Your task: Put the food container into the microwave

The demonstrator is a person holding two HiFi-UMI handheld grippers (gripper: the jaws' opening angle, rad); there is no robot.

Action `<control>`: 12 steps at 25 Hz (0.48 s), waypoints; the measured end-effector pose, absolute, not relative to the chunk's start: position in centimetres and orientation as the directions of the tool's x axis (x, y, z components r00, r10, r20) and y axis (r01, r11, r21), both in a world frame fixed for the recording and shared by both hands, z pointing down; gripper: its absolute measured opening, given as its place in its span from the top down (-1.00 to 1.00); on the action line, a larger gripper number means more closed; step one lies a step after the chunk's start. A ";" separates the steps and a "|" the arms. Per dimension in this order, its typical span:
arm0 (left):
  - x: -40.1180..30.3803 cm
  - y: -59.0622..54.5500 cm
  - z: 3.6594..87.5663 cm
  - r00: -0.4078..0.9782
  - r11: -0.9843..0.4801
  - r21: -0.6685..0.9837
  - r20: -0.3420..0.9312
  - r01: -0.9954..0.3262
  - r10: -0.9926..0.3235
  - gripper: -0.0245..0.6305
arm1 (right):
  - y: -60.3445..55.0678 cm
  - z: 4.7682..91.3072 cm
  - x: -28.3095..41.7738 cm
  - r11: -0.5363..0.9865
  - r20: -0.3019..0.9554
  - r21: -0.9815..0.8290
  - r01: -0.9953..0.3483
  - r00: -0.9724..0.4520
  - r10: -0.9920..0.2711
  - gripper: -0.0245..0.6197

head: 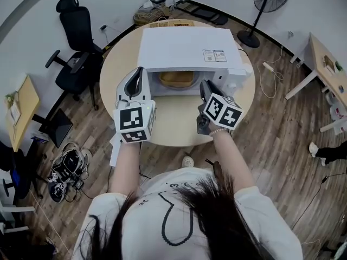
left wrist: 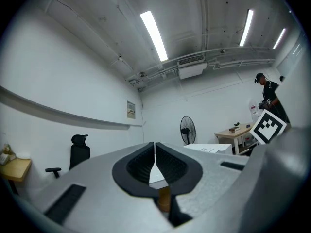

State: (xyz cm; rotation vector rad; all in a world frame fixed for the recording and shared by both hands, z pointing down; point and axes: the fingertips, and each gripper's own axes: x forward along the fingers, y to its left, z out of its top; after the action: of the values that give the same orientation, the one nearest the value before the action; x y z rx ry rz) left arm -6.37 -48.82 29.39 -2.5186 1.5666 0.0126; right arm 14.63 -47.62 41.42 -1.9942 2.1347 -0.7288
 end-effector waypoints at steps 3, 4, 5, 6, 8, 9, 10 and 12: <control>-6.2 -48.5 29.1 0.451 -0.435 -0.143 -0.108 -0.889 -0.886 0.89 | -46.5 40.3 15.4 0.017 0.211 -0.371 -0.929 -0.102 -0.972 0.61; -6.1 -48.3 29.0 0.453 -0.437 -0.141 -0.110 -0.888 -0.885 0.89 | -46.2 39.7 15.7 0.022 0.203 -0.352 -0.936 -0.099 -0.974 0.61; -6.1 -48.3 28.9 0.453 -0.438 -0.139 -0.112 -0.888 -0.884 0.89 | -45.9 39.1 15.9 0.029 0.193 -0.333 -0.943 -0.098 -0.976 0.62; -6.1 -48.3 28.8 0.454 -0.438 -0.138 -0.114 -0.888 -0.884 0.89 | -45.6 38.5 16.0 0.037 0.182 -0.312 -0.949 -0.098 -0.978 0.62; -6.3 -48.4 28.6 0.456 -0.440 -0.138 -0.115 -0.887 -0.883 0.89 | -45.3 37.2 15.9 0.057 0.158 -0.262 -0.963 -0.101 -0.982 0.64; -6.3 -48.5 28.6 0.457 -0.442 -0.138 -0.115 -0.886 -0.882 0.89 | -45.1 36.6 15.9 0.067 0.145 -0.236 -0.970 -0.103 -0.984 0.66; -6.3 -48.5 28.6 0.460 -0.444 -0.139 -0.116 -0.885 -0.881 0.89 | -44.9 36.0 15.9 0.075 0.131 -0.209 -0.975 -0.104 -0.986 0.67; -6.0 -48.3 28.6 0.466 -0.449 -0.143 -0.116 -0.882 -0.877 0.90 | -44.4 34.8 16.2 0.084 0.100 -0.157 -0.984 -0.100 -0.990 0.71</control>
State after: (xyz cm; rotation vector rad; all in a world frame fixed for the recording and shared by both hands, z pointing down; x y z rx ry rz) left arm -6.00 -48.35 28.64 -2.5283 1.5345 0.0371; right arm 16.18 -44.37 34.80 -2.0857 2.2886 -0.2869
